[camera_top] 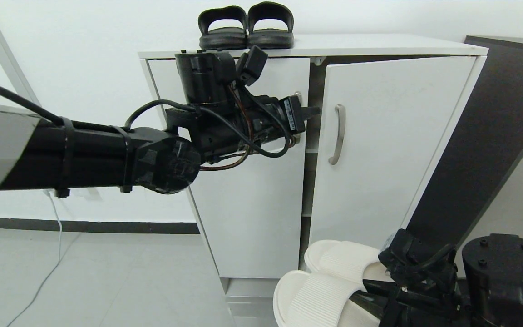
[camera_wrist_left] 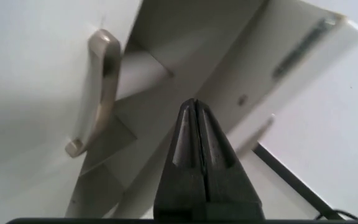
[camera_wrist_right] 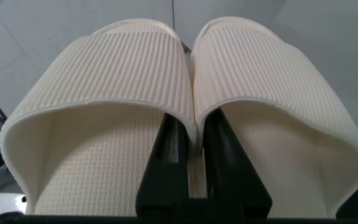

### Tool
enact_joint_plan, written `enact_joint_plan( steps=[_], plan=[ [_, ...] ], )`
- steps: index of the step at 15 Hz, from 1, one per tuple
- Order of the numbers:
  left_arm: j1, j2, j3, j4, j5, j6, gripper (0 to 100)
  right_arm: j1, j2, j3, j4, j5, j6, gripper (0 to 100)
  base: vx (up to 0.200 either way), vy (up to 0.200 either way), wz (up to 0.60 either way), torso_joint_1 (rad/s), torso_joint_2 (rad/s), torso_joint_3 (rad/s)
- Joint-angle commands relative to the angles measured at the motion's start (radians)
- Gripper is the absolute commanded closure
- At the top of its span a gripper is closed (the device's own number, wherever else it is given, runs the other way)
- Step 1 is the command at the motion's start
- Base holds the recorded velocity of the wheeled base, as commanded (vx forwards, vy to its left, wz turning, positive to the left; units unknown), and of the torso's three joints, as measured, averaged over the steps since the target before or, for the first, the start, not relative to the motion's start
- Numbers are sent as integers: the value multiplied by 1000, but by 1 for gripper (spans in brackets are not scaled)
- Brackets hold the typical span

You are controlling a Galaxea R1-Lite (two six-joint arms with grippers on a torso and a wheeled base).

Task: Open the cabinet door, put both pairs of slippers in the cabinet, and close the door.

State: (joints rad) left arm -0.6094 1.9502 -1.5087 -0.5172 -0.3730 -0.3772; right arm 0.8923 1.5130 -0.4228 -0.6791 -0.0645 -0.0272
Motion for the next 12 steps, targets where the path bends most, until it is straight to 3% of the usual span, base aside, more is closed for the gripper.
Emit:
enact_joint_plan(
  steps=[1,3,6,8,10,12],
  plan=[
    [0,39,-33,0,2,-15,100,5,10,2,0,0,0,100,0,0,0,0,0,0],
    [-1,67,-64,-7,5,-17,100,7,10,4,0,0,0,100,0,0,0,0,0,0],
    [-18,78,-67,-9,8,-25,100,17,16,10,-2,0,1,100,-200,0,0,4,2,5],
    [-72,53,-16,-24,45,-20,100,30,12,16,-2,2,1,100,-200,0,0,2,5,2],
    [-148,47,45,-113,95,-20,100,36,10,19,-2,2,1,100,-200,0,0,0,2,2],
    [-182,50,59,-152,114,-20,100,37,10,22,-3,2,0,100,-100,0,0,1,4,1]
  ],
)
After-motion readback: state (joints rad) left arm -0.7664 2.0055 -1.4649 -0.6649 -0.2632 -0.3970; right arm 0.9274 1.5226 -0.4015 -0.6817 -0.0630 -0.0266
